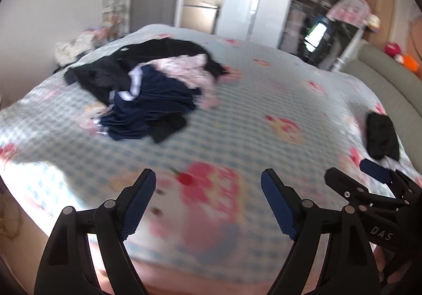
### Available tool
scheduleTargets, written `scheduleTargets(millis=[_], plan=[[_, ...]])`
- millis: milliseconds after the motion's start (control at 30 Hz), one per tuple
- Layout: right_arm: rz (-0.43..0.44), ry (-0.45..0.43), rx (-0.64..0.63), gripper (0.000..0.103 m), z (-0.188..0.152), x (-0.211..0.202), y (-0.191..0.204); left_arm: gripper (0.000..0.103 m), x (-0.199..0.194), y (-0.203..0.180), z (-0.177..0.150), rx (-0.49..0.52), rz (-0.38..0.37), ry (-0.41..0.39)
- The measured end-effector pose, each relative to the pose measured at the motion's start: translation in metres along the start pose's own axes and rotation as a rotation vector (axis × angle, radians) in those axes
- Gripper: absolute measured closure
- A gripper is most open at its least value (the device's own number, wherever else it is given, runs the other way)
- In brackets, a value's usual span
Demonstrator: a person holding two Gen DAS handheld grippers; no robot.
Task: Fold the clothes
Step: 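Reach both grippers into the clothes pile and grasp the navy pants waistband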
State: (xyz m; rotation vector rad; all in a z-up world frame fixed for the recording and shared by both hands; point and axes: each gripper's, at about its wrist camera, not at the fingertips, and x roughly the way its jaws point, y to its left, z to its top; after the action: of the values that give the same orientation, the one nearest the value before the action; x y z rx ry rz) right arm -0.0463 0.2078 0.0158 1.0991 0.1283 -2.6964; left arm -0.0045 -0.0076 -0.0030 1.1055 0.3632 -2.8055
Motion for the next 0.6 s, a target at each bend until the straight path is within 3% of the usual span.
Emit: scheduleTargets(millis=[233, 600], plan=[[0.08, 0.021, -0.049, 0.012, 0.052, 0.091, 0.064, 0.019, 0.096, 0.099, 0.048, -0.209, 0.085, 0.073], [0.147, 0.114, -0.038, 0.012, 0.106, 0.245, 0.135, 0.019, 0.192, 0.182, 0.07, -0.428, -0.023, 0.077]])
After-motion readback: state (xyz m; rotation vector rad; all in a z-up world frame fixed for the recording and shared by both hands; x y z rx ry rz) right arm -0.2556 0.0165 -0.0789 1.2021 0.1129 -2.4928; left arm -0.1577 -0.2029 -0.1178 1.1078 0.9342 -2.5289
